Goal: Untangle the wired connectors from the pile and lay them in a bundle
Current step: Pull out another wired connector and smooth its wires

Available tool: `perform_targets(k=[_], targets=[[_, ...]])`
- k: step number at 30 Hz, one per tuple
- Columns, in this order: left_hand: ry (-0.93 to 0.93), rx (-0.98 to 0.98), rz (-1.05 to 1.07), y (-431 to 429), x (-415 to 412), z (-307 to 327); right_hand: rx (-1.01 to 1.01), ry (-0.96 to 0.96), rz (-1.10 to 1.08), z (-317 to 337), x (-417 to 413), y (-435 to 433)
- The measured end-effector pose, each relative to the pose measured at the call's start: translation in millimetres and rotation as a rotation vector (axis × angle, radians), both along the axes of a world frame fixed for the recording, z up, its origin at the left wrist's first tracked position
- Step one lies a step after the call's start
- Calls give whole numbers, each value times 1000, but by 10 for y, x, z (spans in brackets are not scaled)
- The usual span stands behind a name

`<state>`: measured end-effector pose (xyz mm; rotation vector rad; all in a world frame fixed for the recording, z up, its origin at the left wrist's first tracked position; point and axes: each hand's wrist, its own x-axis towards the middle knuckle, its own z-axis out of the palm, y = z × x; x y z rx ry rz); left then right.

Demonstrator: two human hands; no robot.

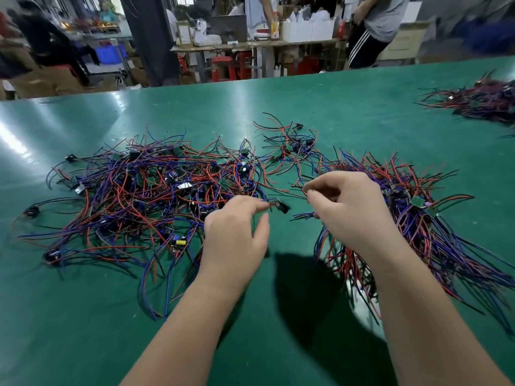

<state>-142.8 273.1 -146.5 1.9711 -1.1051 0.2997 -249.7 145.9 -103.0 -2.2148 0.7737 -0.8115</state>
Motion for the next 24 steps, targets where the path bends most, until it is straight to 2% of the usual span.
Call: perform_targets(k=[3, 5, 9, 13, 18, 21, 24], targets=[[185, -239, -27, 27, -11, 109, 112, 50, 105, -3, 4, 24], [327, -325, -59, 36, -9, 144, 250, 6, 247, 9, 19, 77], [348, -341, -91, 58, 3, 173, 537, -214, 435, -5, 82, 170], [361, -371, -167, 65, -17, 188, 534, -291, 384, -7, 105, 196], [629, -505, -318, 73, -60, 259, 515, -428, 314, 12, 97, 171], [723, -558, -390, 84, -55, 298, 515, -512, 331, 41, 92, 176], [767, -567, -351, 114, 3, 323, 583, -592, 323, 71, 71, 161]])
